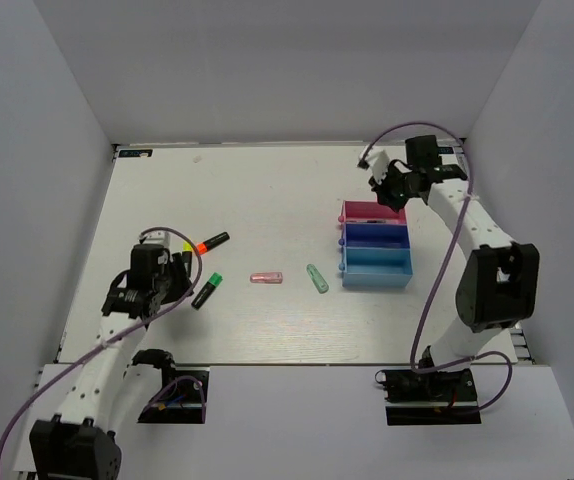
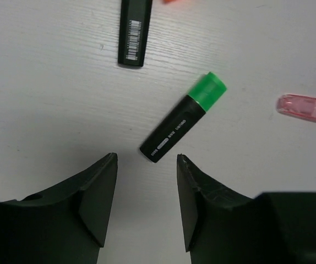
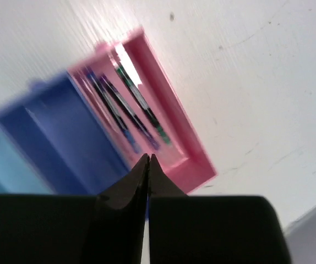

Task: Sort the stationery into containers
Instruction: Pick up the pen from the center of the board.

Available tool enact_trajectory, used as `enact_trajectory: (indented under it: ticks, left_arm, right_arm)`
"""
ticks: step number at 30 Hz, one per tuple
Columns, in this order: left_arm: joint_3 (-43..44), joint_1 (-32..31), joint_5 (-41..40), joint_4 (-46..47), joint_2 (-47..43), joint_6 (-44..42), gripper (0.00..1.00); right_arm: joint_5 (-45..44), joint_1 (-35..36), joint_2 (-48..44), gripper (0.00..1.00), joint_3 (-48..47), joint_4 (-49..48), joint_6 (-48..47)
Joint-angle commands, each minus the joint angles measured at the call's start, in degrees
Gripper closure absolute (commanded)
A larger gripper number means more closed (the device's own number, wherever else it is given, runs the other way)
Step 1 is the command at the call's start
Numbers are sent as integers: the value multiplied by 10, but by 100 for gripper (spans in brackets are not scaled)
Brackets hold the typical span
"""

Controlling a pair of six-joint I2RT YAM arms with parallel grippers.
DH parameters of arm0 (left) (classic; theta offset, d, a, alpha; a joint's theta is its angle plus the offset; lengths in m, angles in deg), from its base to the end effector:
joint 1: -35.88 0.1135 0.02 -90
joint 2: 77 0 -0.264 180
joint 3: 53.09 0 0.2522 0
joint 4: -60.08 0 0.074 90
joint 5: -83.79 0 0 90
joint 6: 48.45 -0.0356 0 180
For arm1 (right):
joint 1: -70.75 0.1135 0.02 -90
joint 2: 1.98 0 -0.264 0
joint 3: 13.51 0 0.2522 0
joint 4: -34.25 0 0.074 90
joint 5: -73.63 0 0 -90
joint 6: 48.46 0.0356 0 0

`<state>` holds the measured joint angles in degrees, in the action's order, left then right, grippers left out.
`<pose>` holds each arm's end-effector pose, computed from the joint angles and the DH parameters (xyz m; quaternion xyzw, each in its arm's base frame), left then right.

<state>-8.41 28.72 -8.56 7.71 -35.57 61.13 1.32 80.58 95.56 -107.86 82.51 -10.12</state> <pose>0.1446 -0.0167 0.2196 -0.1085 0.9306 -0.0620 0.3441 0.3664 0.0745 0.2768 -0.5204 0.7757 0.0191 0.3565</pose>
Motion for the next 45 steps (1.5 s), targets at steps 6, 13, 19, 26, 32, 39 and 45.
enact_trajectory:
  ticks: [6,13,19,26,32,39,45]
  left_arm:
    - [123,9,-36,24,234,-59,41]
    - [243,4,-76,23,396,-103,41]
    - [275,3,-79,29,479,-102,41]
    - [280,1,-87,30,536,-99,41]
    - [264,1,-86,49,556,-98,53]
    - [247,5,-63,60,578,-94,68]
    - [255,1,-25,50,539,-93,100]
  right_arm:
    - [276,-8,-223,26,82,38,339]
    - [301,-3,-337,25,192,0,365]
    - [313,-16,-383,24,229,-13,385]
    - [318,-29,-394,22,249,-21,393]
    - [335,-43,-394,22,256,-24,399]
    - [349,-60,-394,22,260,-23,405]
    - [366,-74,-391,21,265,-22,401]
